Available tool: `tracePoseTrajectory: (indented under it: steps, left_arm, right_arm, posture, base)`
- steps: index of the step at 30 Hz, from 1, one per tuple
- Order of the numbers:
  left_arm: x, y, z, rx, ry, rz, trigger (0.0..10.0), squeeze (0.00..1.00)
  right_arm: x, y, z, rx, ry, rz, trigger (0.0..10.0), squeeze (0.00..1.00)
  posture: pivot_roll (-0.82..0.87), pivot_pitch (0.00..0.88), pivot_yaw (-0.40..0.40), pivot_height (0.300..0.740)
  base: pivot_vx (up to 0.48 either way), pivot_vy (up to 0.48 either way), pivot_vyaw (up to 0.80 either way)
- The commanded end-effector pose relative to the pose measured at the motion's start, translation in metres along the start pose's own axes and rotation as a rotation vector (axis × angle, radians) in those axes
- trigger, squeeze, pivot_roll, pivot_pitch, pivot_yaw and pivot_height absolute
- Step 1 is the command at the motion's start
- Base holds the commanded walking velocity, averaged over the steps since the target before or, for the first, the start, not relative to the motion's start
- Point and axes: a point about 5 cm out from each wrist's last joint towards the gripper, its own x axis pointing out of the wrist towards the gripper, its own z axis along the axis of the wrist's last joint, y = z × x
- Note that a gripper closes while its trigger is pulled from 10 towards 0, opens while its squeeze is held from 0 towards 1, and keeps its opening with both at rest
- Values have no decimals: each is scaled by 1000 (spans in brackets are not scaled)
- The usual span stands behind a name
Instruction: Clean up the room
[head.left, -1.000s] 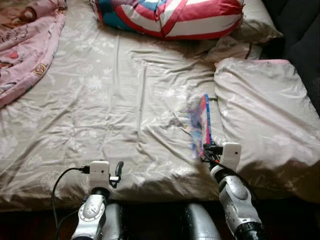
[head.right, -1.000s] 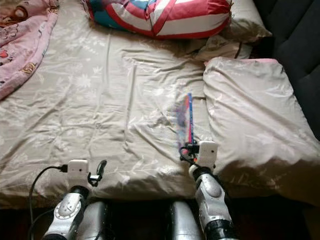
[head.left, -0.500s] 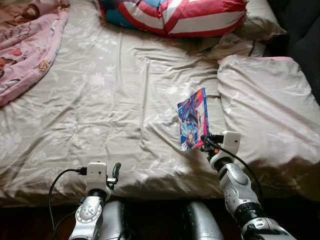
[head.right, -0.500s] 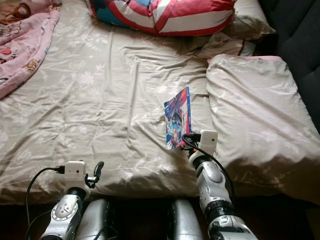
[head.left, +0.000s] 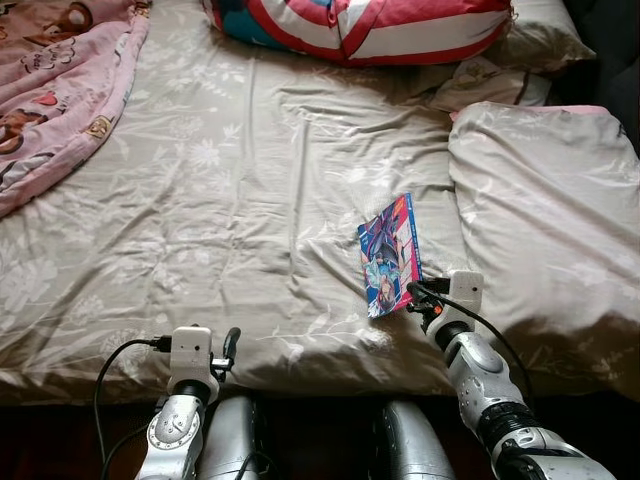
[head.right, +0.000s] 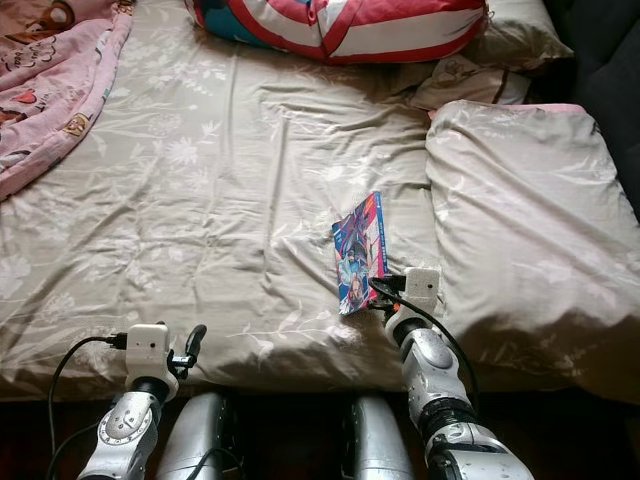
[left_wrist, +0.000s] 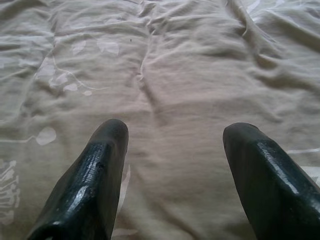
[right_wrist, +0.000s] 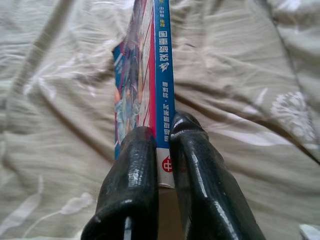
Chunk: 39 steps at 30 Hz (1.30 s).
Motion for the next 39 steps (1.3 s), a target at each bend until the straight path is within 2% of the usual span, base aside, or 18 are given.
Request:
tracePoseTrajectory:
  steps: [1,4,14,15,16,17,18,25,28,29,30,31,32,35,39]
  left_arm:
    - [-7,0,-10,16,49,-17,10000,0]
    - [-8,-1,-12,17,60,-18,10000,0]
    - [-9,0,-14,17,71,-16,10000,0]
    - [-9,0,-14,17,72,-16,10000,0]
    - [-9,0,-14,17,73,-16,10000,0]
    - [-9,0,-14,16,74,-16,10000,0]
    - [-9,0,-14,16,75,-16,10000,0]
    - [-10,0,-15,15,79,-14,10000,0]
    - [-9,-1,-15,13,79,-16,10000,0]
    - [-9,-1,-15,13,79,-17,10000,0]
    - [-9,-1,-15,12,79,-17,10000,0]
    - [-9,-2,-15,12,79,-18,10000,0]
    - [-9,-2,-15,11,80,-19,10000,0]
    - [-9,-2,-15,10,82,-20,10000,0]
    - [-9,-3,-16,8,86,-22,10000,0]
  right_arm:
    - [-4,-11,-5,-38,25,-52,10000,0]
    - [-6,-19,-3,-80,26,-81,10000,0]
    - [-5,-26,4,-108,14,-119,10000,0]
    - [-5,-26,4,-114,12,-119,10000,59]
    - [-5,-26,4,-116,11,-118,10000,165]
    - [-5,-26,5,-119,10,-118,10000,475]
    - [-5,-26,5,-124,9,-116,10000,1000]
    - [-4,-29,8,-160,4,-135,10000,1000]
    - [-4,-33,13,-217,-9,-162,10000,1000]
    - [-4,-35,16,-224,-18,-172,10000,796]
    - [-4,-36,18,-228,-25,-179,10000,796]
    - [-4,-38,20,-231,-35,-193,10000,27]
    - [-4,-39,23,-234,-49,-203,10000,0]
    - [-4,-40,29,-222,-88,-208,10000,0]
    - [-4,-34,23,-224,-81,-176,10000,0]
  posture:
    - [-13,316,-42,630]
    - [-10,318,-40,630]
    - [-8,318,-37,630]
    - [-8,318,-37,630]
    - [-8,318,-37,630]
    - [-5,318,-36,630]
    - [-5,318,-36,630]
    - [-5,318,-36,630]
    - [-4,318,-36,630]
    - [-5,317,-36,630]
    - [-5,317,-36,630]
    - [-5,317,-36,630]
    - [-6,316,-37,630]
    - [-6,316,-37,630]
    - [-15,309,-44,630]
  base:
    - [0,0,0]
    - [0,0,0]
    - [0,0,0]
    - [0,0,0]
    - [0,0,0]
    - [0,0,0]
    - [0,0,0]
    - [0,0,0]
    - [0,0,0]
    - [0,0,0]
    - [0,0,0]
    - [0,0,0]
    - [0,0,0]
    - [0,0,0]
    - [0,0,0]
